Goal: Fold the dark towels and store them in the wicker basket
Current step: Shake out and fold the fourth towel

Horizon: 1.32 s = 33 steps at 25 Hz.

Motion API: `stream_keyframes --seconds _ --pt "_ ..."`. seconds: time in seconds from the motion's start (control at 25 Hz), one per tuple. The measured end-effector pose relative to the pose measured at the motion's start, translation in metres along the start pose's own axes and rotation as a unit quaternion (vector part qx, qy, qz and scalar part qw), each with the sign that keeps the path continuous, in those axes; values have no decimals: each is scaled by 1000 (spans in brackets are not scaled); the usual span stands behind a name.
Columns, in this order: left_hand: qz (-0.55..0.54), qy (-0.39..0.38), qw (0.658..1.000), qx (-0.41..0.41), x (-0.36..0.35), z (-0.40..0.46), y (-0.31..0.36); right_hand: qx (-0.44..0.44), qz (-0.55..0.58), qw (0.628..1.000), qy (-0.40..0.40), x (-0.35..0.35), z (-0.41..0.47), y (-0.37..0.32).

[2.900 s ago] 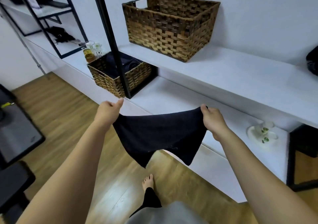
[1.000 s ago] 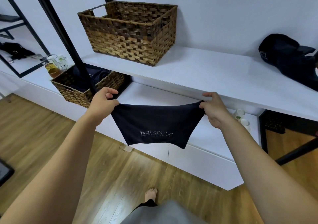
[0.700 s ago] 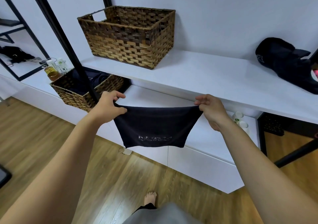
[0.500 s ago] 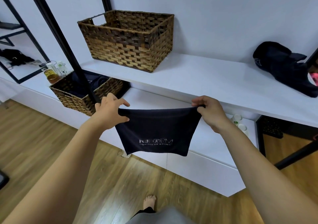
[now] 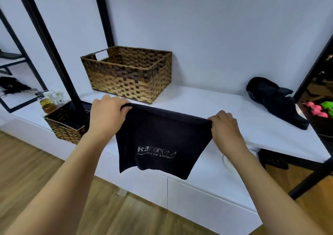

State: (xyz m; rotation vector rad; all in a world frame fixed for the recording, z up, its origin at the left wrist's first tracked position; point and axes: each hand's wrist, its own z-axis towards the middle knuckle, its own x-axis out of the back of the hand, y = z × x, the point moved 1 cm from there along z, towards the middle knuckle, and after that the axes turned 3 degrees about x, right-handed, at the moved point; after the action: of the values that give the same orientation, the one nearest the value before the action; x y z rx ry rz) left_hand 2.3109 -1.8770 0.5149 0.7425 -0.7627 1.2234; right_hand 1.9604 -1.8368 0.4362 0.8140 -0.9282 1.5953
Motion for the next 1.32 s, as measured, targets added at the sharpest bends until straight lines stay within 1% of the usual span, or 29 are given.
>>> stream_keyframes --seconds 0.04,0.08,0.12,0.2,0.24,0.28,0.32,0.36,0.4,0.44,0.48,0.52,0.56,0.64,0.68,0.76,0.8,0.92,1.0,1.08,1.16,1.24,1.32 --pt "-8 27 1000 -4 11 8 5 -31 2 999 40 17 7 6" --pt "-23 51 998 -3 23 19 11 -66 44 994 82 30 17 15" --pt "-35 68 997 5 33 30 16 -104 128 980 111 46 27 19" --pt "-27 77 996 31 47 55 28 -167 332 917 144 72 51 22" --pt "-12 67 997 33 50 67 38 -173 394 889 156 84 65 20" --pt "-19 46 999 17 50 78 53 -162 431 874 158 95 77 15" --pt "-71 6 997 -14 48 87 73 -141 457 866 145 103 89 9" --pt "-159 -57 984 -53 45 92 96 -115 470 867 119 108 100 1" --pt "-254 -126 955 -87 39 96 122 -89 473 872 90 110 109 -6" --pt "-327 -178 921 -116 30 103 147 -65 465 881 65 108 118 -11" --pt "-374 -210 893 -133 20 112 167 -50 453 889 47 103 127 -11" --pt "-401 -231 875 -140 9 126 182 -43 445 894 39 98 134 -9" --pt "-411 -250 865 -141 0 141 191 -49 445 893 42 93 141 -4" --pt "-407 -288 854 -150 -16 174 201 -84 456 884 54 87 150 9" --pt "-400 -294 854 -159 -21 188 203 -105 472 874 53 86 153 15" --pt "-408 -273 855 -169 -29 213 207 -147 503 851 15 81 157 26" --pt "-425 -251 855 -162 -32 226 209 -161 499 851 -14 78 160 30" --pt "-501 -184 839 -100 -36 270 208 -181 433 881 -67 66 170 46" --pt "-523 -139 839 -68 -37 301 198 -197 419 882 -89 57 176 61" --pt "-520 -92 848 -50 -39 328 184 -206 413 881 -106 55 182 76" --pt "-502 -54 862 -36 -46 348 170 -217 379 893 -107 55 187 90" --pt "-482 -24 876 -21 -54 360 159 -234 299 921 -84 53 193 106" --pt "-463 -16 886 -12 -63 364 152 -258 239 935 -54 50 197 120"
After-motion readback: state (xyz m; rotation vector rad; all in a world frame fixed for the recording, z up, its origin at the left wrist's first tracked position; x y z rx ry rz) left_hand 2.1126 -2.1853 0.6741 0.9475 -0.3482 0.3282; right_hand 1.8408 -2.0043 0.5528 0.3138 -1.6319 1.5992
